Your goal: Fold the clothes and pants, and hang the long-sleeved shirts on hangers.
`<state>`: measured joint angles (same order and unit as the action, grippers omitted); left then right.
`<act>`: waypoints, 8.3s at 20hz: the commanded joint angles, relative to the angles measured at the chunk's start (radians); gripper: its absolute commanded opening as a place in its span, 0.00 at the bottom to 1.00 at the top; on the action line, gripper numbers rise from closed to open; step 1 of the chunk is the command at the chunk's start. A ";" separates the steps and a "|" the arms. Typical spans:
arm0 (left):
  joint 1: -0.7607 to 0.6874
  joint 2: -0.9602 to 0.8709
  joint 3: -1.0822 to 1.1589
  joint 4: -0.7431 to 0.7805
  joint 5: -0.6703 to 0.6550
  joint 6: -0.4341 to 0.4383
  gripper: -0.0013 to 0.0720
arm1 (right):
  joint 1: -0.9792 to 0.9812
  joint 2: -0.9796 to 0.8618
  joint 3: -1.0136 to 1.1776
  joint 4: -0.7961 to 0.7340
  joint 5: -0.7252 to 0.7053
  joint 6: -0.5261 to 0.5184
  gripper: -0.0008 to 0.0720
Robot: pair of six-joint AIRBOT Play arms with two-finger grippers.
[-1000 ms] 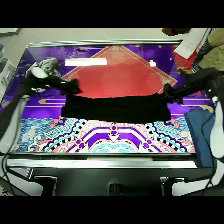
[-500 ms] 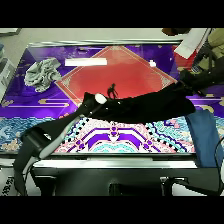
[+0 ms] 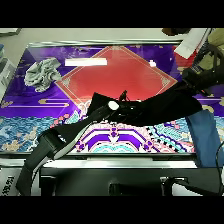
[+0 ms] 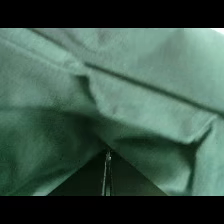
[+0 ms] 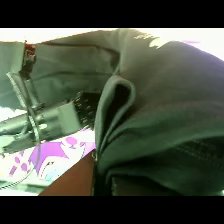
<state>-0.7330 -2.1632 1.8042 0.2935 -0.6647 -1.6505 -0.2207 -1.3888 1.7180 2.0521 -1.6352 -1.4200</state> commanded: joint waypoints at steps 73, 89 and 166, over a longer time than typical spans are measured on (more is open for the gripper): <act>0.750 0.590 -0.054 1.021 -0.809 -0.101 0.04 | 0.215 -0.385 -0.394 0.616 0.464 -0.368 0.05; 0.750 0.590 -0.054 1.021 -0.832 -0.101 0.04 | -0.237 -0.367 0.300 0.482 0.573 0.203 0.05; 0.726 1.057 -0.631 1.167 -0.575 0.021 0.04 | 0.419 0.110 -0.315 -0.388 0.513 -0.068 0.05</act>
<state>-0.0010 -1.2453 1.3464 1.4425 -1.3434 -1.6424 -0.0151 -1.2785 1.3991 1.7458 -1.1625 -1.4895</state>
